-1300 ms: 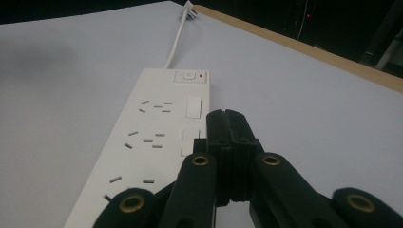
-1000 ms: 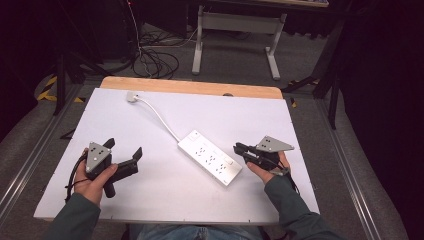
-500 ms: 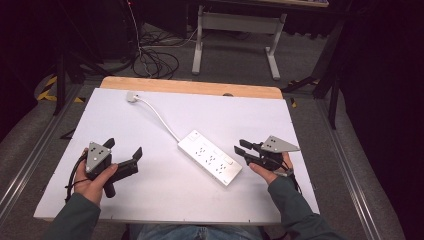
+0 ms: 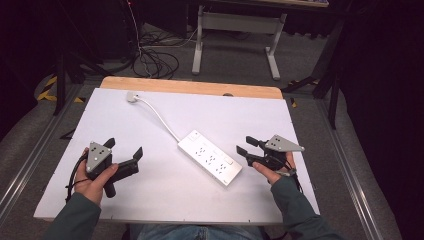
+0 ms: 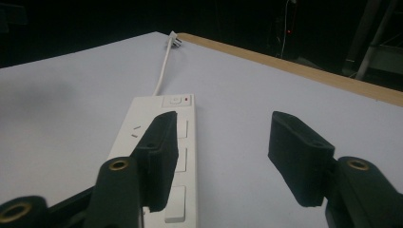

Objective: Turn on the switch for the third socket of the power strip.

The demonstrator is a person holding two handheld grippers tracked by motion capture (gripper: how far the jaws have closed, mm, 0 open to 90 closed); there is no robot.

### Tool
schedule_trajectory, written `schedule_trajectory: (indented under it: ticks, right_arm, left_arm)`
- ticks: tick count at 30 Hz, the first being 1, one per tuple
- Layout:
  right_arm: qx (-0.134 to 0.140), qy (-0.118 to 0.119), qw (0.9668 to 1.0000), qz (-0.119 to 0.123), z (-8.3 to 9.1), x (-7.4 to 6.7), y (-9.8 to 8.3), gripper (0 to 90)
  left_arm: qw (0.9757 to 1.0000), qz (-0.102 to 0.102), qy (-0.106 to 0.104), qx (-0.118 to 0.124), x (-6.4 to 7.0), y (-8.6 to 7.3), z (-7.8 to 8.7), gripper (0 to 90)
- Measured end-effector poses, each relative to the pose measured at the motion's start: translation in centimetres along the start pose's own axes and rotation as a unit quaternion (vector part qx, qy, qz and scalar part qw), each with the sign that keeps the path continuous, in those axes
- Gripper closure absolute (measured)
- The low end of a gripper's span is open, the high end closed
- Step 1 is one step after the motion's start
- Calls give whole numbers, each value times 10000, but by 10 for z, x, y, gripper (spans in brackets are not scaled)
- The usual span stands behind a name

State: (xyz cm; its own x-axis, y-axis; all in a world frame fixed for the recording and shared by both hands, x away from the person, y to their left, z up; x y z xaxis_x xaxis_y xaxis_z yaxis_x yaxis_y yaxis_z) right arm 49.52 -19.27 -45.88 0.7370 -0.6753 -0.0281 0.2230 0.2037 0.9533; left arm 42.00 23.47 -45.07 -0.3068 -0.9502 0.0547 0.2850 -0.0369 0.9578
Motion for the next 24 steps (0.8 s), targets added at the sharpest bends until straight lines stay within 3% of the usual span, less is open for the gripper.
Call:
schedule_trajectory:
  ticks: [10, 24]
  right_arm:
    - [35, -98, 9999, -68, 1, 3, 0, 327]
    - [169, -142, 9996, -177, 6, 6, 2, 255]
  left_arm:
    - [10000, -3, 2, -15, 0, 0, 0, 66]
    - [10000, -1, 2, -45, 0, 0, -1, 66]
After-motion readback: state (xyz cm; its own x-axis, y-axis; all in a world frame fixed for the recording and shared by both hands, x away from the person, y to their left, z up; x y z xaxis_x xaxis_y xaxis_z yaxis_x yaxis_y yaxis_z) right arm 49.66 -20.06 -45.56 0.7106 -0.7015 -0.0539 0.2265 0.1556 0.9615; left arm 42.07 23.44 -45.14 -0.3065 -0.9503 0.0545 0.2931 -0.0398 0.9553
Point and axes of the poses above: each handheld gripper's, and its own axes: z roughly backward along the jaws, y roughly out of its top, x roughly to its right, the point moved 3 cm from there along -z, roughly forward along the jaws, and after that the axes turned 1 degree about -z, right-handed, at the moved point
